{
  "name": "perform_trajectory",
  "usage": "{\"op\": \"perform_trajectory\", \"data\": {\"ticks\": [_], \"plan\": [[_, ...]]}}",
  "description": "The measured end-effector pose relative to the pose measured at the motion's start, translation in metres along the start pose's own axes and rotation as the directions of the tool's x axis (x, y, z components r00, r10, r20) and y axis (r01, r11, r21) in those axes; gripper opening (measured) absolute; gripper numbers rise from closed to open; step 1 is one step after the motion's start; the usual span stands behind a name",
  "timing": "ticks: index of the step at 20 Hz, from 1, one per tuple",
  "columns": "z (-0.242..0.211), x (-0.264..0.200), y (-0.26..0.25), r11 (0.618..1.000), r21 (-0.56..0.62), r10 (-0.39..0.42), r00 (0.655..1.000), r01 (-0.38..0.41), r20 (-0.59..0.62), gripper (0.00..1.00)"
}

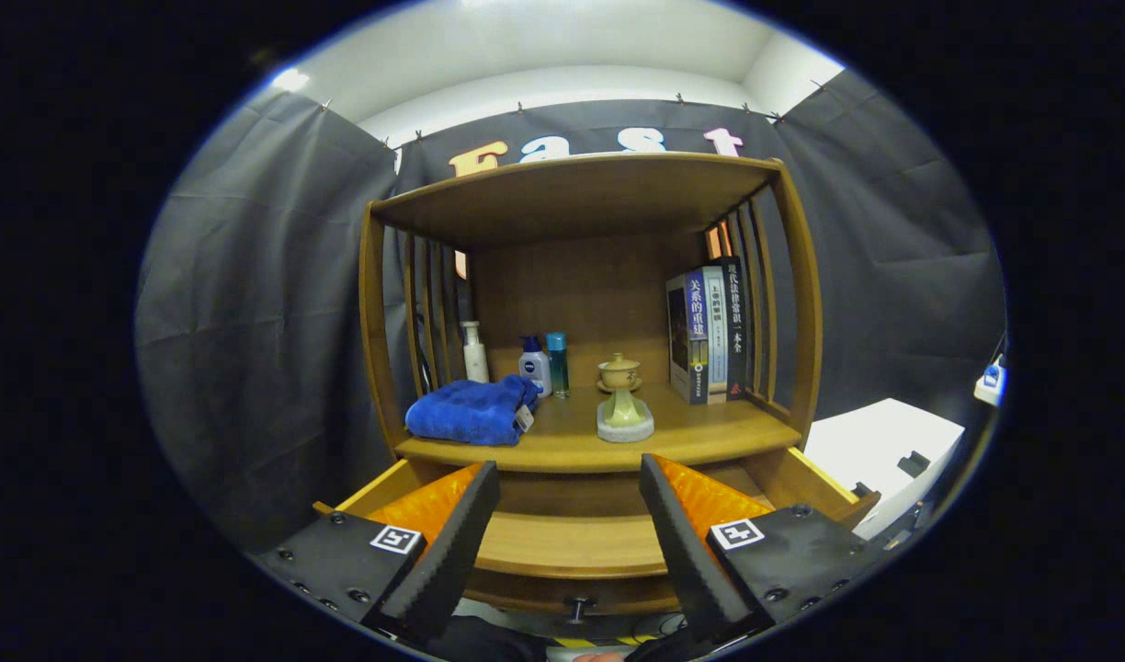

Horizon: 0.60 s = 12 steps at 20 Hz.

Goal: Pull open the drawer, take out the items inside it, and place them on the countertop above the cabinet.

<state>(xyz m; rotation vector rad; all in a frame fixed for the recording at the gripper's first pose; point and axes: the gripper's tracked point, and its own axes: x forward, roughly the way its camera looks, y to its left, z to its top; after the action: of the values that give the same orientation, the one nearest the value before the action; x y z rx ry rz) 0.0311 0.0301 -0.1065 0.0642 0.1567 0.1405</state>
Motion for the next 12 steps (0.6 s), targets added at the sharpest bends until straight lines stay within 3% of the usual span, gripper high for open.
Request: {"op": "perform_trajectory", "data": {"ticks": [12], "plan": [[-0.089,-0.028,-0.007,0.998,-0.037,-0.047,0.999,0.046,-0.024,0.96]]}}
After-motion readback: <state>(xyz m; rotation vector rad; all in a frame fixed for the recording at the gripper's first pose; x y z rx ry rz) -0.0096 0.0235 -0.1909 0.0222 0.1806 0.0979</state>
